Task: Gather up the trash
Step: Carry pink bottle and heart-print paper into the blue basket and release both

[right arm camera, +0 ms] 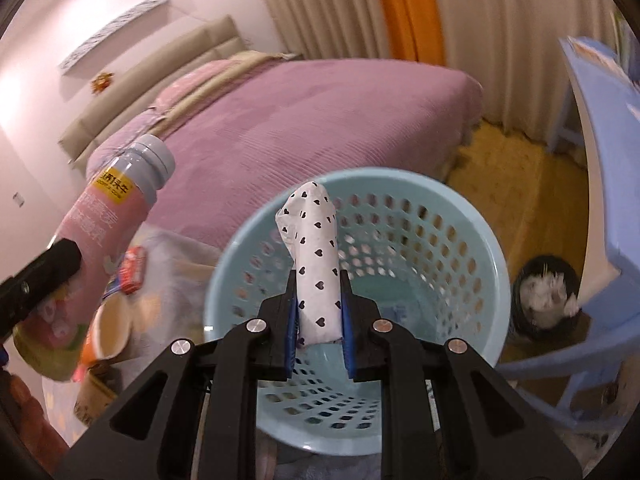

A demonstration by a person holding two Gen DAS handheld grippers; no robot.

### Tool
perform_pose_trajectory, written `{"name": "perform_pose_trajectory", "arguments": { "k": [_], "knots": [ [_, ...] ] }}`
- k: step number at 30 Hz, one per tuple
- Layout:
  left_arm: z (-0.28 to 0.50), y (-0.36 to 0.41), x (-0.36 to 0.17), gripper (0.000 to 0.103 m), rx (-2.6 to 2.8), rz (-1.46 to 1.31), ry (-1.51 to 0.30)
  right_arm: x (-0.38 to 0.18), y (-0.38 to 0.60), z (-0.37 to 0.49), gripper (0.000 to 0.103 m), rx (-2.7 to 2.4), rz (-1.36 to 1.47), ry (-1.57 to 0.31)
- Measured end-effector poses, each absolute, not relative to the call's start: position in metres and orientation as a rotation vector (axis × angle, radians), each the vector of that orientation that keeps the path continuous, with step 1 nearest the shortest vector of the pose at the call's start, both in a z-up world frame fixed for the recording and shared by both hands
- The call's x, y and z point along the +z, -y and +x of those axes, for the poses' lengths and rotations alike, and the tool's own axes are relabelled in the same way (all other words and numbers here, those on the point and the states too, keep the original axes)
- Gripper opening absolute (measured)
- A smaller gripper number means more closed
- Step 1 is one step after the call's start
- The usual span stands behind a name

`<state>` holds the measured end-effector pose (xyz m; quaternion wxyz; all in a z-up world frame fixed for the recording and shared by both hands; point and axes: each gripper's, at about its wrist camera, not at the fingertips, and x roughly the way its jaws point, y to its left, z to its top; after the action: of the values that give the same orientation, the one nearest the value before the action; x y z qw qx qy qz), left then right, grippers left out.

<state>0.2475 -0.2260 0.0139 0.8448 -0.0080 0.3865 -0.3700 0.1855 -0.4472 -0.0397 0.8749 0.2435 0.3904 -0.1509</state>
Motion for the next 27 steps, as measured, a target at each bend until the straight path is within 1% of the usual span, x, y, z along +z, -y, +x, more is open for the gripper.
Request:
{"name": "perform_pose_trajectory", "arguments": {
  "k": [8,9,11,12,13,14,15,21,27],
  "knots": [
    [0.259,0.259,-0.032,0.047,-0.782,-0.054,-0.915,-0.076,0.464,0.19,0.016,-0.375,0.554,-0.892],
    [0.26,0.261,-0.038,0.047,-0.786,-0.054,-0.931,-0.079,0.465,0.19,0.017,-0.378,0.559,-0.898],
    [0.258,0.261,-0.04,0.048,-0.787,-0.056,-0.936,-0.082,0.467,0.189,0.022,-0.379,0.568,-0.903],
    [0.256,0.263,-0.039,0.052,-0.795,-0.054,-0.929,-0.084,0.469,0.188,0.031,-0.386,0.572,-0.907],
    [0.254,0.265,-0.037,0.055,-0.798,-0.049,-0.919,-0.085,0.471,0.186,0.047,-0.393,0.578,-0.906],
    [0.252,0.264,-0.035,0.057,-0.796,-0.046,-0.914,-0.085,0.472,0.185,0.052,-0.396,0.581,-0.9],
    [0.251,0.261,-0.033,0.059,-0.794,-0.043,-0.906,-0.085,0.473,0.183,0.053,-0.399,0.58,-0.89],
    [0.244,0.24,-0.025,0.059,-0.775,-0.06,-0.89,-0.078,0.468,0.177,0.053,-0.377,0.555,-0.875],
    [0.233,0.215,-0.007,0.059,-0.76,-0.079,-0.846,-0.053,0.446,0.176,0.053,-0.345,0.49,-0.837]
  ]
}}
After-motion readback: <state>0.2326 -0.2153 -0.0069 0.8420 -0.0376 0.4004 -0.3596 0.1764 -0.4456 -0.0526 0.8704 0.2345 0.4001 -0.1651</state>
